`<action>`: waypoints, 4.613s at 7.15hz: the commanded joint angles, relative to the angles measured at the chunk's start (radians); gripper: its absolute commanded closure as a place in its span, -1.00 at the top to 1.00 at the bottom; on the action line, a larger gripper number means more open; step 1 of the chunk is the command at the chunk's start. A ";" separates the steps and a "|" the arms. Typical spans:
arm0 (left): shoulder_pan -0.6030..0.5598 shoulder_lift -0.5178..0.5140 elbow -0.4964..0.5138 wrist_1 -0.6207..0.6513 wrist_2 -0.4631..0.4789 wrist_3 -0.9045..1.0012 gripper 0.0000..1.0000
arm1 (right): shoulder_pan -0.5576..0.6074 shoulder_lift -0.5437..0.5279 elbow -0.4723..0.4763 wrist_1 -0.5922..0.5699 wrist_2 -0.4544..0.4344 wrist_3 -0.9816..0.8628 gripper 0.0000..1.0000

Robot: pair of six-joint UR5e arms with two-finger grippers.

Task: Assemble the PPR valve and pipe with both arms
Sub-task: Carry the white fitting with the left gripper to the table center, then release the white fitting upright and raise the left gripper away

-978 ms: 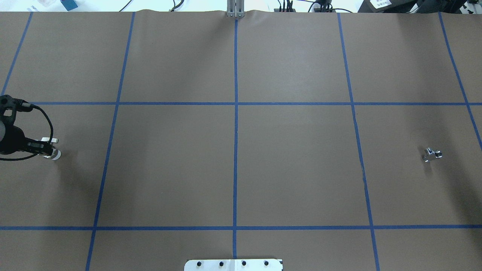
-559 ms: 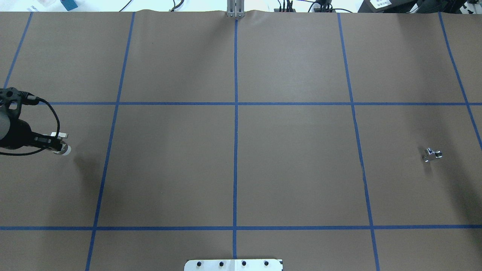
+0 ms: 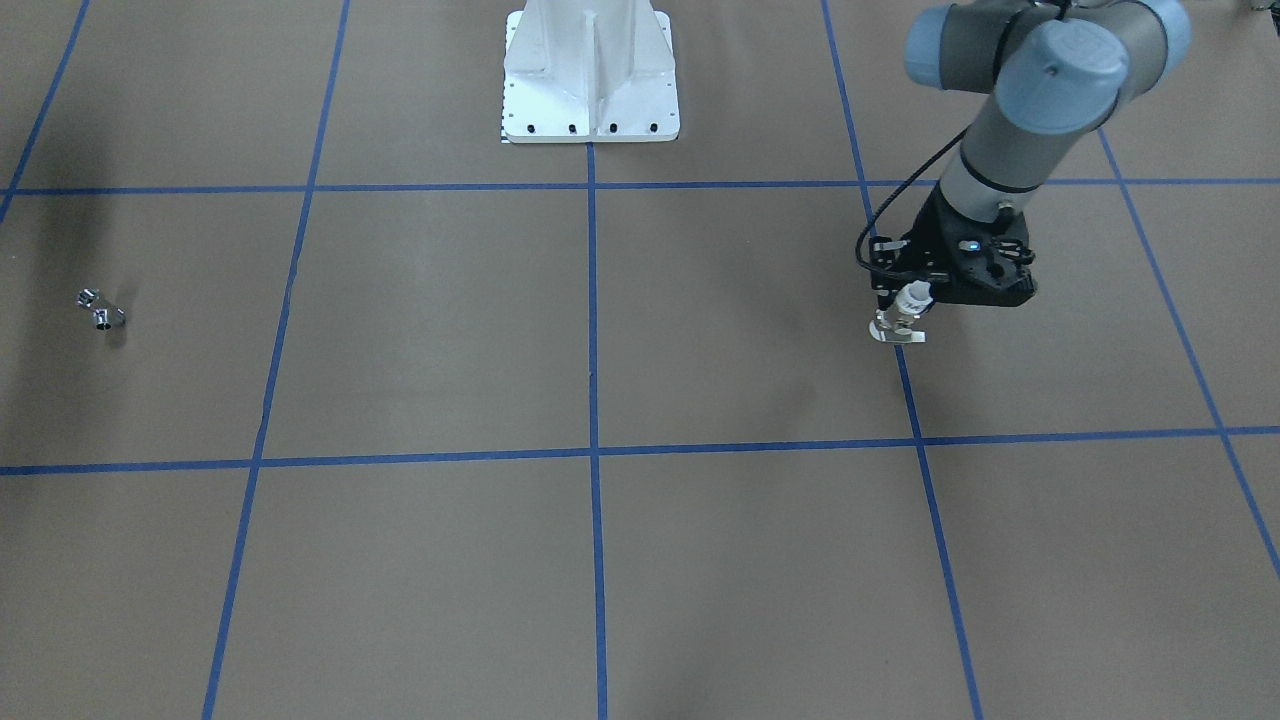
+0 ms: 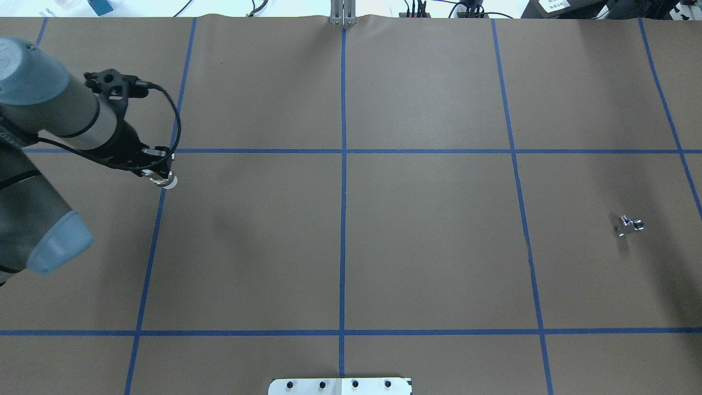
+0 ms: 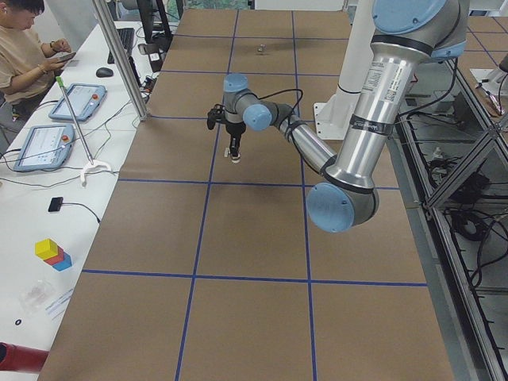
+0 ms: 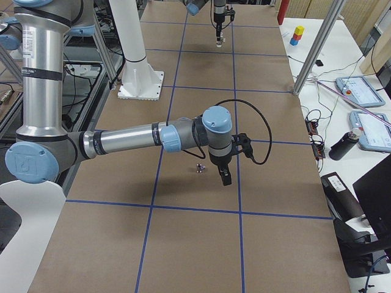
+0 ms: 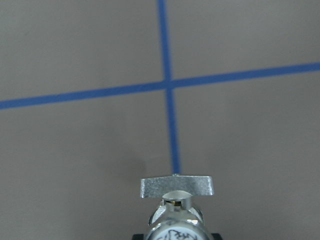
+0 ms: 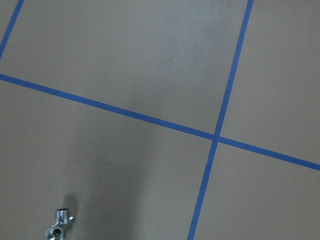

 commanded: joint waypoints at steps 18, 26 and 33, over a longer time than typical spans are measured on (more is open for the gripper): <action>0.304 -0.580 0.526 -0.031 0.249 -0.245 0.39 | 0.000 0.000 -0.008 -0.002 0.009 0.002 1.00; 0.116 -0.230 -0.117 0.224 0.123 0.031 1.00 | -0.023 -0.001 -0.006 0.001 0.066 0.005 1.00; -0.400 0.121 -0.124 0.216 -0.034 0.833 1.00 | -0.403 -0.102 -0.008 0.424 -0.080 0.543 1.00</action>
